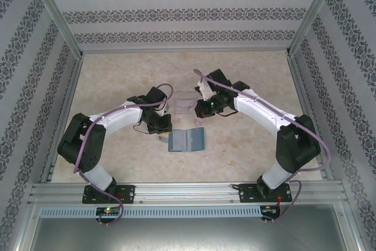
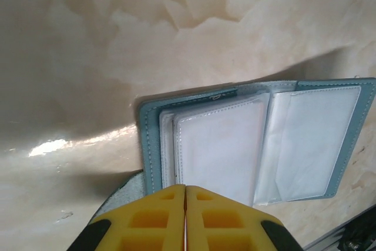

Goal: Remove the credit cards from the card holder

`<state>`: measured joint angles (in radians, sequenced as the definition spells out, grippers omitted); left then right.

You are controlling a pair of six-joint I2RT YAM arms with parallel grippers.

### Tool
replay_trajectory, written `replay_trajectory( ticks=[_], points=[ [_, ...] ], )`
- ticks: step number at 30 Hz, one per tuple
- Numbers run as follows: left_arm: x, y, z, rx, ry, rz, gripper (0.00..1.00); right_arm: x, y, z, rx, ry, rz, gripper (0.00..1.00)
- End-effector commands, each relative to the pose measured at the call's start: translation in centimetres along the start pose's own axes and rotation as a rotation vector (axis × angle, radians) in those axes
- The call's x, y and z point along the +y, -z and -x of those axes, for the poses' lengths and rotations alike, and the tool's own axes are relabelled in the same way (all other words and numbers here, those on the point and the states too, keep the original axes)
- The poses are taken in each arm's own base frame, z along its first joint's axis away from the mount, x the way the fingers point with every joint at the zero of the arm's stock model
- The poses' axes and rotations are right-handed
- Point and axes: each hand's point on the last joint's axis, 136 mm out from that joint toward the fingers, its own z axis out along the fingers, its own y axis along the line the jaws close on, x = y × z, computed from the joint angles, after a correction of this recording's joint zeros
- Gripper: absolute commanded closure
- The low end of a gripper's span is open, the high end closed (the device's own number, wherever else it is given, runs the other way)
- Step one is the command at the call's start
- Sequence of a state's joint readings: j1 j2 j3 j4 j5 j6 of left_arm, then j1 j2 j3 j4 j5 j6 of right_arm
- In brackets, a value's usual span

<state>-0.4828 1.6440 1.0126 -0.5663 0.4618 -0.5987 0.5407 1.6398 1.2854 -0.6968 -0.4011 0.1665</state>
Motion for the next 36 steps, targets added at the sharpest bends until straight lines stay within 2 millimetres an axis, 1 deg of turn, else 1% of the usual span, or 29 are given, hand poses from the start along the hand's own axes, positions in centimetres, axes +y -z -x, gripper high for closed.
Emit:
replay_trajectory(
  ticks=[1, 2, 6, 8, 10, 14, 19, 24, 27, 31, 36],
  points=[
    [1.3, 0.8, -0.1, -0.023, 0.041, 0.019, 0.92, -0.7, -0.2, -1.1, 0.125, 0.331, -0.041, 0.98],
    [1.5, 0.9, 0.0, -0.03, 0.046, 0.02, 0.92, -0.9, -0.1, -0.8, 0.141, 0.398, -0.05, 1.0],
    [2.5, 1.3, 0.3, -0.045, 0.062, 0.029, 0.92, -1.5, 0.5, 1.3, 0.182, 0.617, -0.102, 1.0],
    [3.0, 1.4, 0.3, -0.048, 0.069, 0.033, 0.92, -1.7, 0.4, 2.1, 0.203, 0.728, -0.119, 1.0],
    [3.3, 1.6, 0.4, -0.054, 0.072, 0.036, 0.92, -2.0, 0.1, 2.6, 0.243, 0.839, -0.145, 1.0],
    [3.9, 1.7, 0.7, -0.062, 0.078, 0.049, 0.92, -2.5, -1.0, 3.6, 0.32, 0.989, -0.184, 1.0],
    [4.1, 1.9, 0.8, -0.071, 0.089, 0.044, 0.92, -2.1, -2.2, 5.6, 0.349, 1.074, -0.182, 1.0],
    [4.3, 1.9, 0.9, -0.077, 0.101, 0.038, 0.92, -1.5, -3.5, 6.6, 0.368, 1.121, -0.157, 1.0],
    [4.1, 2.3, 1.1, -0.073, 0.093, 0.033, 0.92, -1.0, -4.2, 6.9, 0.376, 1.139, -0.132, 1.0],
    [4.5, 2.5, 1.2, -0.075, 0.099, 0.039, 0.92, -0.9, -5.4, 6.9, 0.408, 1.155, -0.111, 1.0],
    [4.6, 2.3, 1.1, -0.083, 0.111, 0.029, 0.92, -1.5, -6.8, 7.4, 0.428, 1.16, -0.118, 1.0]
  ],
)
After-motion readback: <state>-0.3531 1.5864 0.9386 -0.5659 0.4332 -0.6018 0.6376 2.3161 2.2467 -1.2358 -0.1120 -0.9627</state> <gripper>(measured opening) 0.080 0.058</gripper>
